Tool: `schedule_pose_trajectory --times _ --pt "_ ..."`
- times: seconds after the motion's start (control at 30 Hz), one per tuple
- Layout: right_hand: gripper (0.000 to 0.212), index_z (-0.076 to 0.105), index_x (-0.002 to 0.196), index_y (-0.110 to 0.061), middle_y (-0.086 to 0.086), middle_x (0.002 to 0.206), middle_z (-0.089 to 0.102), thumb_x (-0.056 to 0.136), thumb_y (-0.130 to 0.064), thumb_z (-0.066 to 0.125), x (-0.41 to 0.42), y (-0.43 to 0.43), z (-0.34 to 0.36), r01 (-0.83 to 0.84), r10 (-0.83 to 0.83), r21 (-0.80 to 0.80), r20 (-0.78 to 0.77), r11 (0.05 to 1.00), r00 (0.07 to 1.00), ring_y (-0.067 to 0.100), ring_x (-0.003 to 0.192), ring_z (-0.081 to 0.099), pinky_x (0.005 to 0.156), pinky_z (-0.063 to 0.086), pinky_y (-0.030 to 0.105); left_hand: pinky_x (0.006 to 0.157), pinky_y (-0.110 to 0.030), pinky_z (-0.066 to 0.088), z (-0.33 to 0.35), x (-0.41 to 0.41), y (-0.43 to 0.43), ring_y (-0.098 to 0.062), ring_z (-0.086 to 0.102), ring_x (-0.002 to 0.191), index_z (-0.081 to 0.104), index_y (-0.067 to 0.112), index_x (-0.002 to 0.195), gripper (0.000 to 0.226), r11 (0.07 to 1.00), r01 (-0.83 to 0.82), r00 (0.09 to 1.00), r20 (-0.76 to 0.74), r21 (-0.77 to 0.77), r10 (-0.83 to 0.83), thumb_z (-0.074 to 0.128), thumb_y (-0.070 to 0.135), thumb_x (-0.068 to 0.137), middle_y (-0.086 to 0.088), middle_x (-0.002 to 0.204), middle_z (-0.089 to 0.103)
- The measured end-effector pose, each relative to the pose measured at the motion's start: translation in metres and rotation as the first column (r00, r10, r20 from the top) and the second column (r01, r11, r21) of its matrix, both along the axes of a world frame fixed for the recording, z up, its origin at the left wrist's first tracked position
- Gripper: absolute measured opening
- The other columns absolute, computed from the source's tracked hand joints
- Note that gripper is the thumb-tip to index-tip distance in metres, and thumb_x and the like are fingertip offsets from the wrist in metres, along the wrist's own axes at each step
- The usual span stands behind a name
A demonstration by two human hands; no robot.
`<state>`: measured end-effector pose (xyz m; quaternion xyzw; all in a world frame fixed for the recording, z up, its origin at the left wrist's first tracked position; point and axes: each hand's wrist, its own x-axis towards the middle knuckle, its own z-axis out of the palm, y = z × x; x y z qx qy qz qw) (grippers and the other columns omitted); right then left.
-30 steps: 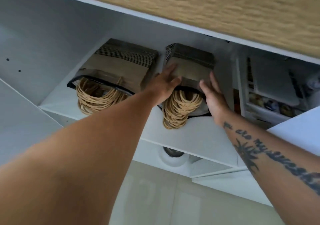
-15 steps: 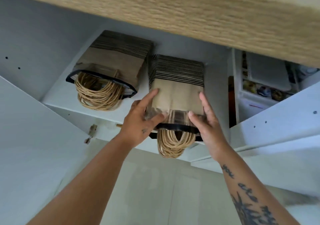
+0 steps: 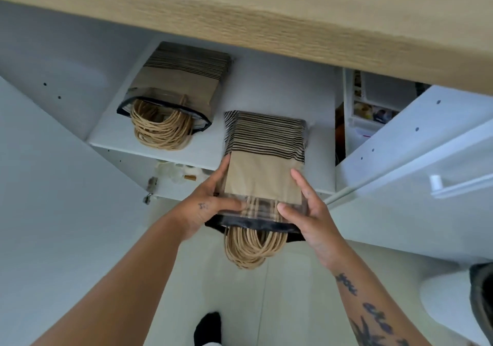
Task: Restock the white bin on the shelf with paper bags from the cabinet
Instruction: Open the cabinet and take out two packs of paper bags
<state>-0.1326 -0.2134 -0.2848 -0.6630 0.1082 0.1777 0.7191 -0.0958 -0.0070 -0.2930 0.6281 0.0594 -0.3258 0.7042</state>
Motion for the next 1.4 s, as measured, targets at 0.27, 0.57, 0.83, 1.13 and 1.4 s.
schedule_pose_trajectory --times 0.27,0.57,0.83,1.13,1.4 --pt "0.064 0.051 0.112 -0.056 -0.017 0.13 0.054 0.078 -0.004 0.068 -0.096 0.014 0.054 0.029 -0.024 0.066 -0.079 0.997 0.997 0.022 0.119 0.056 0.077 0.054 0.018 0.082 -0.027 0.054 0.07 -0.108 0.005 -0.016 0.058 0.114 0.024 0.056 0.135 0.096 0.996 -0.09 0.996 -0.019 -0.002 0.09 0.07 -0.001 0.073 0.011 0.135 0.05" --pt "0.065 0.045 0.131 -0.029 -0.042 0.101 0.06 0.079 0.005 0.065 -0.186 0.015 0.208 -0.02 0.019 0.02 0.059 1.0 0.998 -0.022 0.1 0.054 0.077 0.041 -0.001 0.072 -0.012 0.052 0.225 -0.209 0.014 0.006 0.061 0.104 0.031 0.062 0.125 0.1 0.987 -0.155 0.986 0.078 0.053 0.15 0.087 0.026 0.05 0.034 0.127 0.047" --pt "0.062 0.045 0.13 -0.043 -0.031 0.131 0.045 0.079 -0.021 0.071 -0.157 -0.01 0.318 -0.057 0.088 -0.098 0.349 0.994 0.933 -0.016 0.122 0.04 0.092 0.037 0.003 0.066 -0.013 0.052 0.337 -0.191 -0.004 -0.003 0.067 0.094 0.035 0.065 0.122 0.09 0.984 -0.179 0.933 0.321 0.017 0.165 0.075 0.023 0.053 0.024 0.116 0.063" --pt "0.058 0.047 0.125 -0.044 -0.029 0.123 0.048 0.079 -0.016 0.071 -0.066 -0.031 0.37 0.005 0.053 -0.119 0.481 0.993 0.875 -0.002 0.127 0.042 0.11 0.035 0.028 0.059 -0.019 0.055 0.383 -0.098 -0.031 -0.008 0.069 0.083 0.03 0.051 0.138 0.088 0.985 -0.155 0.895 0.411 -0.079 0.174 0.063 0.013 0.065 0.02 0.107 0.069" --pt "0.055 0.048 0.12 -0.044 -0.03 0.118 0.051 0.079 -0.015 0.07 0.053 -0.026 0.368 0.059 -0.008 -0.092 0.474 0.994 0.88 0.001 0.119 0.051 0.095 0.043 0.017 0.075 -0.04 0.048 0.379 0.027 -0.031 -0.025 0.062 0.093 0.029 0.053 0.137 0.099 0.99 -0.118 0.911 0.388 -0.083 0.141 0.073 0.024 0.054 0.003 0.124 0.061"
